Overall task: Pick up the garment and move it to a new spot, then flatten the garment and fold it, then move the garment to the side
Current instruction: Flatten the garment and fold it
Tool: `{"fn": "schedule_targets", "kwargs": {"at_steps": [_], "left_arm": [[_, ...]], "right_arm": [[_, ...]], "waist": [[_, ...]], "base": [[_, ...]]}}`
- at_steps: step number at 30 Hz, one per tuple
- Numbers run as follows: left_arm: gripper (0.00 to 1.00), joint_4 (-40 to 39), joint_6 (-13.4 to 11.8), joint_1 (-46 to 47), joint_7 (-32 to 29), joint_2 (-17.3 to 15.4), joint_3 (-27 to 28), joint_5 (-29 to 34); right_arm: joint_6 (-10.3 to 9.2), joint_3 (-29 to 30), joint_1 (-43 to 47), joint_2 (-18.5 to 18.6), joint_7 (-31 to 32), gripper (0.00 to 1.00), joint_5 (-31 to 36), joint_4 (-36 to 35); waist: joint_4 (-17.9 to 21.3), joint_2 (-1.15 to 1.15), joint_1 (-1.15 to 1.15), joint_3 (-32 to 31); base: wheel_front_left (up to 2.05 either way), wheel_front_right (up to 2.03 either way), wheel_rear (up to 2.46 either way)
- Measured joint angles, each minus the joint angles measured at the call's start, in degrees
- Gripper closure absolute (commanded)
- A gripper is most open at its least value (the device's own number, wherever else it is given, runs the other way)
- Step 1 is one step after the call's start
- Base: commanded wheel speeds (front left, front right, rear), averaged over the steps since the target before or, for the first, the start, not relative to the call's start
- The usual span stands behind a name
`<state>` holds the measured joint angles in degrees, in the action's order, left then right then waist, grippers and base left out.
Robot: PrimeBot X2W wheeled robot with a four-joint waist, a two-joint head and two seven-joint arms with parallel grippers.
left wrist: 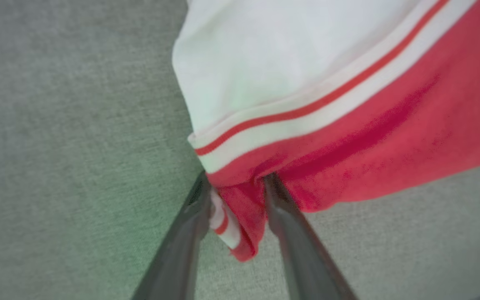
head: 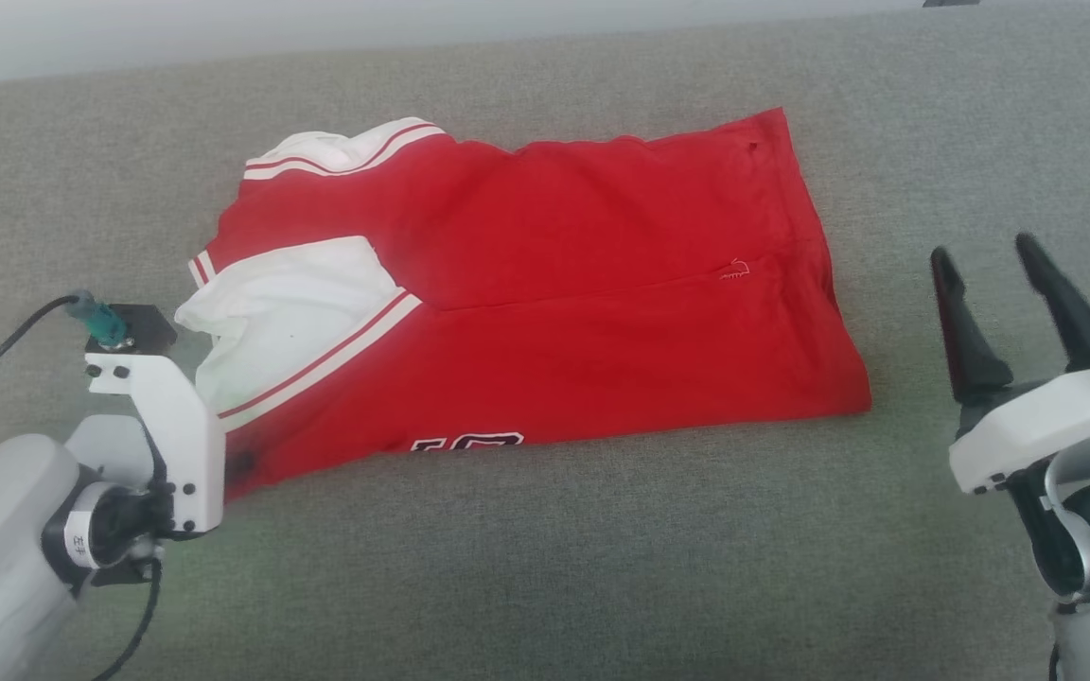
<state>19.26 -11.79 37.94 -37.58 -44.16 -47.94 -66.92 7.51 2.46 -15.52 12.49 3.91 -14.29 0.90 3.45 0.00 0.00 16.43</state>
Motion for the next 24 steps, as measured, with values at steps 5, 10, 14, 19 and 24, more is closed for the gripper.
{"fn": "schedule_targets", "kwargs": {"at_steps": [5,10,14,19,24], "left_arm": [[1.00,1.42,1.98,0.54,1.05,1.72,-0.30,0.03],[1.00,2.48,3.22,1.61,1.96,3.61,-0.78,0.44],[1.00,2.91,3.85,2.54,2.23,5.02,-1.22,0.82],[1.00,2.90,4.61,3.55,2.80,6.41,-1.79,1.98],[1.00,3.14,5.06,4.10,3.41,7.37,-1.94,2.29]], "right_arm": [[0.01,-1.40,0.03,1.83,5.83,0.00,-2.61,1.10],[-0.02,-4.50,-0.45,4.39,15.58,0.00,-7.22,3.23],[-0.02,-6.94,-1.91,6.88,23.76,0.00,-10.16,5.53],[-0.02,-9.42,-3.91,8.75,32.32,0.00,-12.41,9.22],[-0.02,-9.91,-6.36,9.15,37.94,0.00,-13.08,12.74]], "waist": [[-0.64,0.00,0.00,-0.09],[-2.27,0.00,0.00,-0.11],[-3.74,0.00,0.00,0.25],[-5.53,0.00,0.00,0.96],[-6.78,0.00,0.00,1.44]], "base": [[0.00,0.00,0.00],[0.00,0.00,0.00],[0.00,0.00,0.00],[0.00,0.00,0.00],[0.00,0.00,0.00]]}}
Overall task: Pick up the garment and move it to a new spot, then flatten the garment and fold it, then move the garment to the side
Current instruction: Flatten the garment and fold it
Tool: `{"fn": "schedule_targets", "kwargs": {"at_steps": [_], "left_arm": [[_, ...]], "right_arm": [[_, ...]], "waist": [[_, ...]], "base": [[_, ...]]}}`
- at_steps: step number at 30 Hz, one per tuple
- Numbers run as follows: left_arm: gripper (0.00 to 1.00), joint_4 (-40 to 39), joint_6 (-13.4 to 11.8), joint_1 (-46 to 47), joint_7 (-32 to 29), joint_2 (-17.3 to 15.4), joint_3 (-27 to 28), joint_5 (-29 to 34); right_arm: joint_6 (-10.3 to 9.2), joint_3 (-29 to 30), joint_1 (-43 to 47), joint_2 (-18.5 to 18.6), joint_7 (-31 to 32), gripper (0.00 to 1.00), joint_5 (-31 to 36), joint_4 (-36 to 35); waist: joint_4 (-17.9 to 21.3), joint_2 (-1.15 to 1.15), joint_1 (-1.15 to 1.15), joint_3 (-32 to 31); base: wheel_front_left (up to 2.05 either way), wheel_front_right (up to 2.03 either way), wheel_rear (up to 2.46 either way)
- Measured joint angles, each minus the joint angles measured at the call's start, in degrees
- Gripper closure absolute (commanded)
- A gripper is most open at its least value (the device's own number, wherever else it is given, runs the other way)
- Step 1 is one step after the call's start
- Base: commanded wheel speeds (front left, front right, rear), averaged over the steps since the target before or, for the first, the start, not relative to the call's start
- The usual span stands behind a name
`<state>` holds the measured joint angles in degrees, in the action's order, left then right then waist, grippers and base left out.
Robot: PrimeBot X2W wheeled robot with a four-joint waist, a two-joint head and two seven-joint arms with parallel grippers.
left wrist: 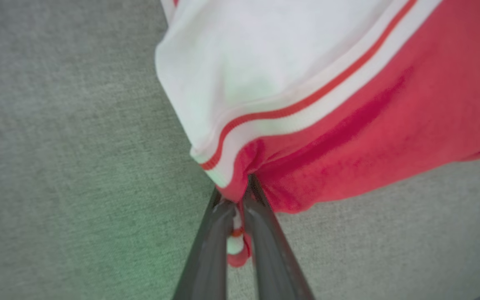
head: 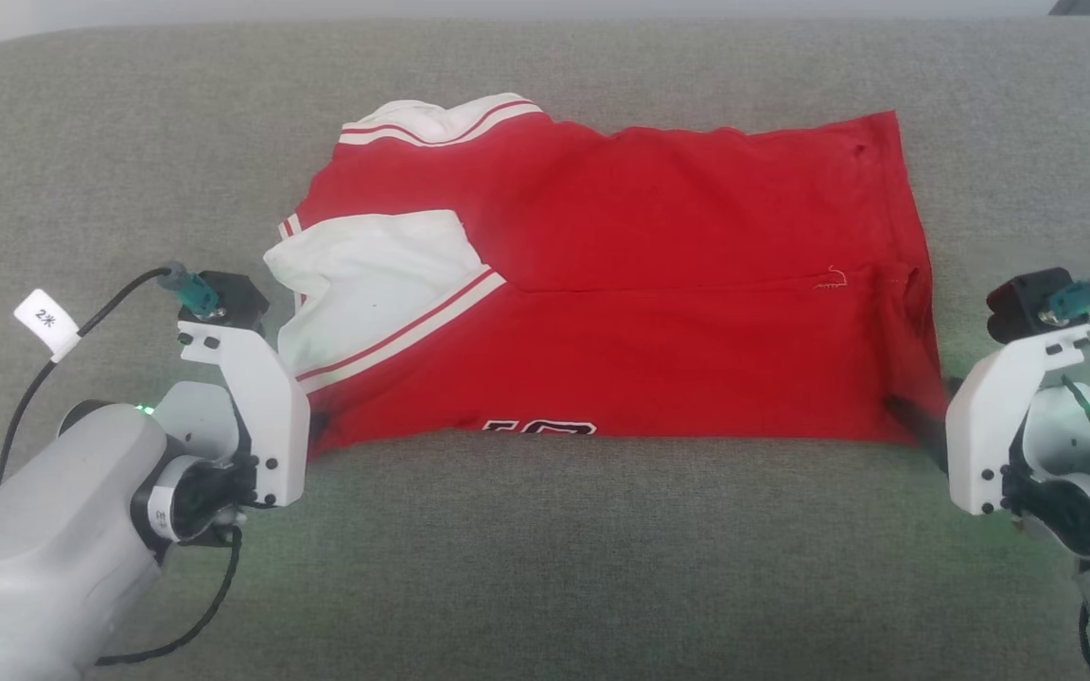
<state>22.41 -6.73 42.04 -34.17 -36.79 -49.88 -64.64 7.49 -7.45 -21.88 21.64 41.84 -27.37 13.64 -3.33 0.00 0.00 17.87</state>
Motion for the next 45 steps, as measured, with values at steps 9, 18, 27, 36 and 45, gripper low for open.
{"fn": "schedule_targets", "kwargs": {"at_steps": [9,18,27,36,45], "left_arm": [[1.00,1.45,0.45,0.34,0.51,0.87,0.01,-0.20],[1.00,-1.66,-0.26,-0.51,-1.09,-1.74,0.16,-0.87],[1.00,-13.58,-5.72,-4.08,-4.11,-7.86,0.63,-2.08],[1.00,-25.50,-12.18,-11.05,-6.14,-12.33,0.14,-3.83],[0.86,-23.56,-13.10,-14.95,-4.54,-11.82,-0.55,-5.12]], "right_arm": [[0.14,-3.14,-2.31,1.44,2.20,1.00,-0.52,2.22],[0.09,-4.25,-1.58,5.58,4.09,1.00,-2.79,-0.89],[0.08,-2.89,2.99,9.23,8.96,1.00,-5.89,-9.34],[0.05,1.66,11.72,9.54,14.96,1.00,-7.66,-15.96],[0.05,3.43,16.86,5.67,13.33,1.00,-5.86,-15.53]], "waist": [[-0.68,0.00,0.00,-0.32],[-0.43,0.00,0.00,-2.21],[-0.66,0.00,0.00,-4.42],[-1.09,0.00,0.00,-5.09],[-0.69,0.00,0.00,-4.65]], "base": [[0.00,0.00,0.00],[0.00,0.00,0.00],[0.00,0.00,0.00],[0.00,0.00,0.00],[0.00,0.00,0.00]]}}
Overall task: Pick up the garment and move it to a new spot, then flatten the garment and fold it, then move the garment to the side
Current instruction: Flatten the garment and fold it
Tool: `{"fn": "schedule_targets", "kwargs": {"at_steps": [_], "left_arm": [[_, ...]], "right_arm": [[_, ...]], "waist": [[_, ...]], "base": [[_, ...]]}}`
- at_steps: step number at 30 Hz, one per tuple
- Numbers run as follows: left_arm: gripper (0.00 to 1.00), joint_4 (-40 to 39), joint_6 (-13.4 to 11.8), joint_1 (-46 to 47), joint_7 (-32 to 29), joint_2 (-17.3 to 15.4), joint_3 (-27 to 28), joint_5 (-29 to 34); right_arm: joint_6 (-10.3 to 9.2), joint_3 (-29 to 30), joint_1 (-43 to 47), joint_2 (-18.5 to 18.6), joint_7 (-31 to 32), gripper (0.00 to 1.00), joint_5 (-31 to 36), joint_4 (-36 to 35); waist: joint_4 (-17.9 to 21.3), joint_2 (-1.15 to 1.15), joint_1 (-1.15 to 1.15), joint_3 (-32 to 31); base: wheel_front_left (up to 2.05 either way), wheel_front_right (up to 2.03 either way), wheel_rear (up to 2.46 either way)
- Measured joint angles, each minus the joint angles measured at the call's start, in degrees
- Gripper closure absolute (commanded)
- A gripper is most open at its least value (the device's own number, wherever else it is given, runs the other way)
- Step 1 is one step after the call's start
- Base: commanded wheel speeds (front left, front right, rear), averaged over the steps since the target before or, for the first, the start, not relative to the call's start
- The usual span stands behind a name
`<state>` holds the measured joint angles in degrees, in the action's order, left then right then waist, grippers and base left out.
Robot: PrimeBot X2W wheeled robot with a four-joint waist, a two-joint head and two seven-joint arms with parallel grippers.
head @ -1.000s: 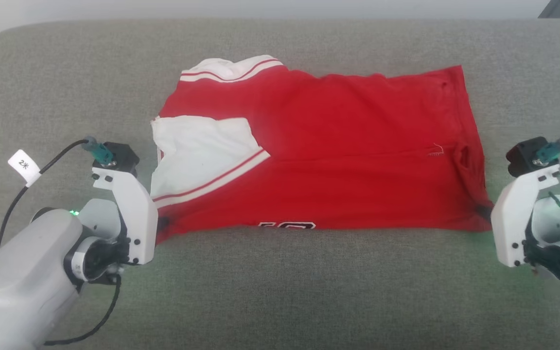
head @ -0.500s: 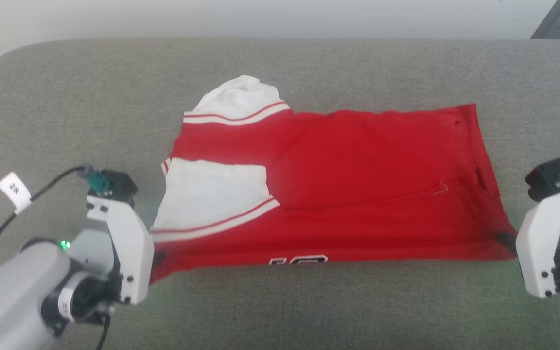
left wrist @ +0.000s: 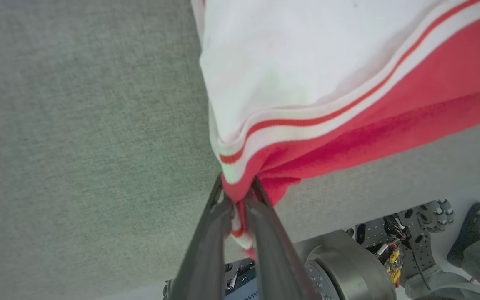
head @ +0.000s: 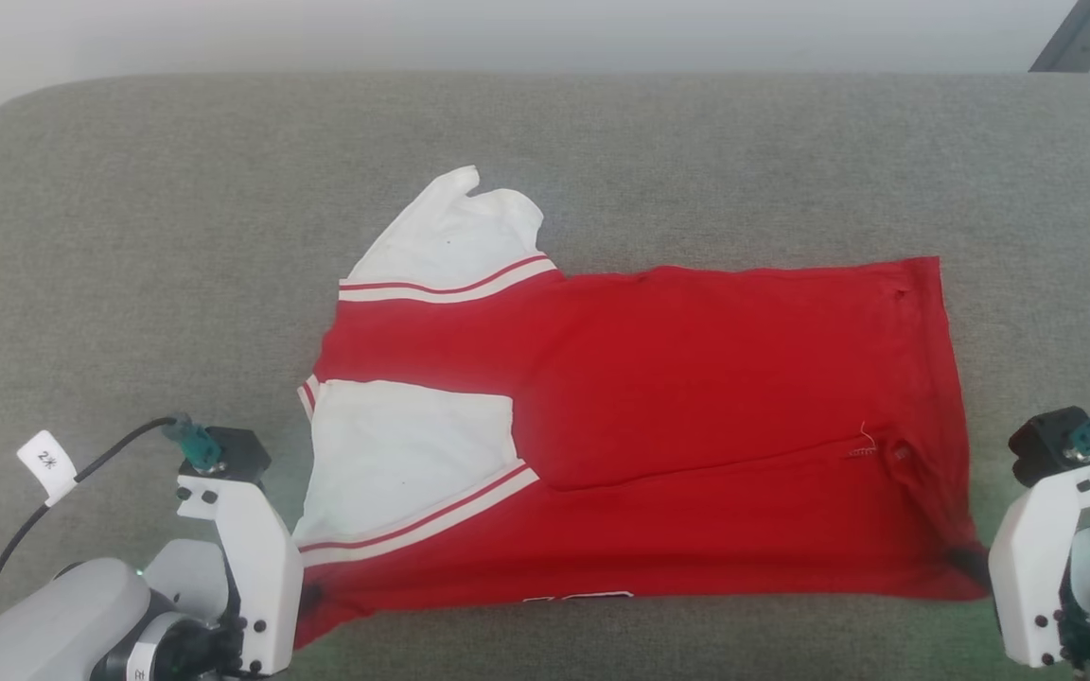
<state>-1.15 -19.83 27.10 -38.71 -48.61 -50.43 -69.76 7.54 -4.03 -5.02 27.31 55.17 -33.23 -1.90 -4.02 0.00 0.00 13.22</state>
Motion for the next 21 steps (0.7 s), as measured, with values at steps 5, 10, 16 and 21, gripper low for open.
{"fn": "schedule_targets", "kwargs": {"at_steps": [5,10,16,21], "left_arm": [[0.00,1.60,0.77,0.46,0.48,0.21,0.35,0.21],[0.00,-1.90,0.13,2.94,0.20,-2.29,1.63,1.87],[0.00,-6.54,0.44,8.81,-0.45,-4.74,3.13,5.45],[0.00,-3.99,3.18,14.65,-0.52,-4.47,4.43,7.01]], "right_arm": [[0.00,-0.31,-1.10,-1.62,-2.42,0.00,0.58,1.04],[-0.01,-0.02,-2.60,-1.56,-5.34,0.00,0.52,-0.54],[-0.02,0.24,-5.72,-2.23,-15.07,0.00,0.90,-5.22],[-0.02,-0.88,-9.56,-2.25,-27.41,0.00,4.39,-7.33]], "waist": [[0.74,0.00,0.00,-0.08],[1.56,0.00,0.00,-0.30],[3.11,0.00,0.00,0.18],[5.38,0.00,0.00,1.30]], "base": [[0.00,0.00,0.00],[0.00,0.00,0.00],[0.00,0.00,0.00],[0.00,0.00,0.00]]}}
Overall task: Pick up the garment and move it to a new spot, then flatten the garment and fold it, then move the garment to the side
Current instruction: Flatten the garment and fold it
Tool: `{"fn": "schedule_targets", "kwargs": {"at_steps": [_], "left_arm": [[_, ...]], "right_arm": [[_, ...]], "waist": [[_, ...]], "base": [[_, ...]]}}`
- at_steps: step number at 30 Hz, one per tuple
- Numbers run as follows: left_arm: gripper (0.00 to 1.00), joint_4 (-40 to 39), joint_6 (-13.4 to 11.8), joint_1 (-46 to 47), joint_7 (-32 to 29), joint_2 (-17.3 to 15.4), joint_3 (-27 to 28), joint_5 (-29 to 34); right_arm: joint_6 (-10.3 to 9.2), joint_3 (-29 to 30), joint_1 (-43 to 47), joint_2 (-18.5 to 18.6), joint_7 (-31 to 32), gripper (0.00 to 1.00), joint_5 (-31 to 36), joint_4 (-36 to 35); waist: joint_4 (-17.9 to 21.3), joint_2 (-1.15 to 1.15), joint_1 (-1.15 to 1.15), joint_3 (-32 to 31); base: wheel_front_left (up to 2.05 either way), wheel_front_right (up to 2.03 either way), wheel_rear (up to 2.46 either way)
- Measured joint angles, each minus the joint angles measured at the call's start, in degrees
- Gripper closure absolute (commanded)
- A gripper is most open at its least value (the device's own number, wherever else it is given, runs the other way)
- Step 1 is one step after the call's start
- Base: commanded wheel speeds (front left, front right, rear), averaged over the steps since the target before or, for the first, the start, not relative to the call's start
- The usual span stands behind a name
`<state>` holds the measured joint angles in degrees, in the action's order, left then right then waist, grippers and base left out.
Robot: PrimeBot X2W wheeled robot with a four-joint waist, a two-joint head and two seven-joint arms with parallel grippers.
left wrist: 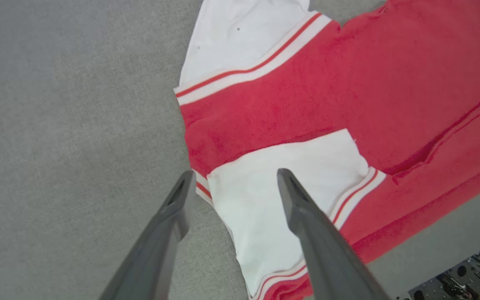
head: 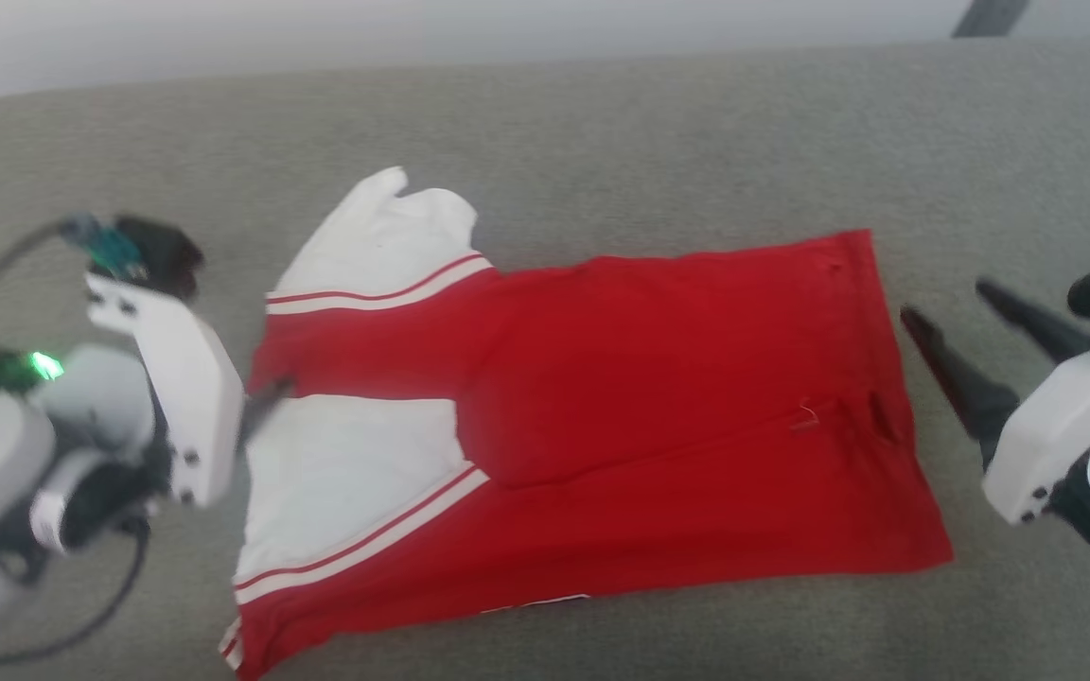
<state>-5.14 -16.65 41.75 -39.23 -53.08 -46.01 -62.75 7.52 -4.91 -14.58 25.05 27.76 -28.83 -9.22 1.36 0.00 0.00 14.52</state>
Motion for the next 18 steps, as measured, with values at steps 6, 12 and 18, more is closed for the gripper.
{"fn": "schedule_targets", "kwargs": {"at_steps": [6,12,18], "left_arm": [[0.00,5.68,3.87,6.60,0.09,1.26,0.45,2.97],[0.00,15.01,9.18,14.02,1.05,3.20,0.74,5.86],[0.00,25.06,12.48,19.62,0.76,5.22,-0.35,8.39]], "right_arm": [[0.00,-1.46,-3.76,-1.71,-12.58,0.00,4.94,0.53],[0.00,-2.60,-6.71,-5.93,-23.54,0.00,8.93,4.33],[0.00,-4.67,-7.94,-8.11,-27.15,0.00,9.61,8.18]], "waist": [[3.35,0.00,0.00,1.49],[7.65,0.00,0.00,4.18],[11.04,0.00,0.00,7.62]], "base": [[0.00,0.00,0.00],[0.00,0.00,0.00],[0.00,0.00,0.00]]}}
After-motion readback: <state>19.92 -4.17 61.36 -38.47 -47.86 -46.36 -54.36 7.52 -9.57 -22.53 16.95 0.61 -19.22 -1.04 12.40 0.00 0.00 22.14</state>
